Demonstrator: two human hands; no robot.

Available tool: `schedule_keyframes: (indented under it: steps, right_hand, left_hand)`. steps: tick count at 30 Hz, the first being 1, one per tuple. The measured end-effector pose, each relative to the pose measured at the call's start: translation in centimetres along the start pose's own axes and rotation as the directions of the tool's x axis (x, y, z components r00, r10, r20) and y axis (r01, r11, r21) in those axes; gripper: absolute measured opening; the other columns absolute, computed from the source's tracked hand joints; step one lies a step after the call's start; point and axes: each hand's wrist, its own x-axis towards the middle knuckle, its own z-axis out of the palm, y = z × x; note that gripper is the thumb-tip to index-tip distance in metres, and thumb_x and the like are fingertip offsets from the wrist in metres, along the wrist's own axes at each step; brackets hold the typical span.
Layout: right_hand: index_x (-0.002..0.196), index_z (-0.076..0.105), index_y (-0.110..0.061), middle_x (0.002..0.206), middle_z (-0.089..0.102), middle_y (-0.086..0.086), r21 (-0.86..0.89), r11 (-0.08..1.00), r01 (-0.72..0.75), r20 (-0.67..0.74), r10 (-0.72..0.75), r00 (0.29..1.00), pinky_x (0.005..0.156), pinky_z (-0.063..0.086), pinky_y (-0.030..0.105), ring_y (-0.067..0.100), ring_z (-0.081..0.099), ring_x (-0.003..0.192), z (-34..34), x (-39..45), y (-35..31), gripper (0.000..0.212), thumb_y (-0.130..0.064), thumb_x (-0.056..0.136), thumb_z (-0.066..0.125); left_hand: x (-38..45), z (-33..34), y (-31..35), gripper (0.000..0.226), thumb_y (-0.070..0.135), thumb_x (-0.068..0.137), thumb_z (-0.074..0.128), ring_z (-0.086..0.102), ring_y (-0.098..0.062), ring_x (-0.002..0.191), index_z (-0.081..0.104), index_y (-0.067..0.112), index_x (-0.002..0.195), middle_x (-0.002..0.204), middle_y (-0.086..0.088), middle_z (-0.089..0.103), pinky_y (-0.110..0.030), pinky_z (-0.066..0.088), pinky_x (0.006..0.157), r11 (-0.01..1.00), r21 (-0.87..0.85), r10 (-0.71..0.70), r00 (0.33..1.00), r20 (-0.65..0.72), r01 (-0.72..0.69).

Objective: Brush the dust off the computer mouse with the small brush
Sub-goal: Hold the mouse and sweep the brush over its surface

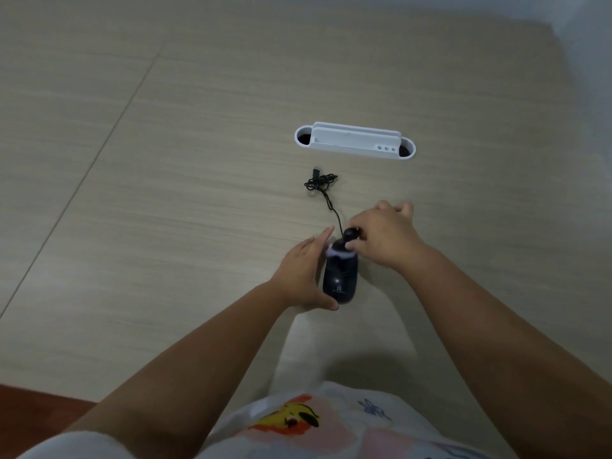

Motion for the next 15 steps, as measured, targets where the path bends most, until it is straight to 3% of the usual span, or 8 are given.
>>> schedule_keyframes:
  steps: [3,7,11,15]
  right_hand:
    - [0.075,0.058,-0.035,0.073,0.059,-0.013,0.152,0.988,0.015,0.108,-0.032,0.994,0.081,0.020,0.038,0.012,0.045,0.096,-0.1,-0.5,-0.6,0.014,-0.047,0.078,0.064]
    - [0.087,0.065,-0.033,0.084,0.062,-0.012,0.026,0.997,-0.066,-0.086,0.068,0.994,0.079,0.018,0.038,0.016,0.045,0.100,-0.1,-0.8,0.3,0.015,-0.045,0.082,0.059]
    - [0.069,0.058,-0.035,0.073,0.060,-0.012,0.212,0.977,-0.024,0.105,0.001,0.994,0.076,0.017,0.034,0.012,0.047,0.096,0.6,-2.6,0.1,0.017,-0.048,0.077,0.066]
    - [0.094,0.066,-0.033,0.095,0.062,-0.012,0.018,0.999,-0.046,-0.095,0.048,0.994,0.083,0.018,0.037,0.016,0.046,0.105,1.0,-4.4,0.5,0.022,-0.050,0.081,0.060]
  left_hand:
    - [0.1,0.0,-0.1,0.150,0.052,0.048,0.093,0.028,-0.022,0.148,-0.007,0.032,0.158,0.158,0.003,0.037,-0.043,0.021,0.122,1.000,0.003,0.004,1.000,0.003,-0.004]
    - [0.0,0.2,-0.2,0.149,0.056,0.048,0.091,0.022,-0.022,0.151,-0.009,0.035,0.157,0.161,0.004,0.034,-0.046,0.018,0.123,1.000,0.003,0.018,1.000,0.001,-0.018]
    - [-0.1,0.0,0.0,0.147,0.051,0.051,0.091,0.029,-0.022,0.147,-0.005,0.027,0.159,0.156,0.002,0.040,-0.039,0.020,0.122,0.998,0.028,0.057,0.998,-0.006,-0.057]
    - [-0.1,0.1,0.2,0.145,0.049,0.052,0.090,0.028,-0.021,0.147,-0.005,0.028,0.159,0.156,0.004,0.041,-0.039,0.020,0.122,0.998,0.018,0.066,0.998,0.002,-0.066]
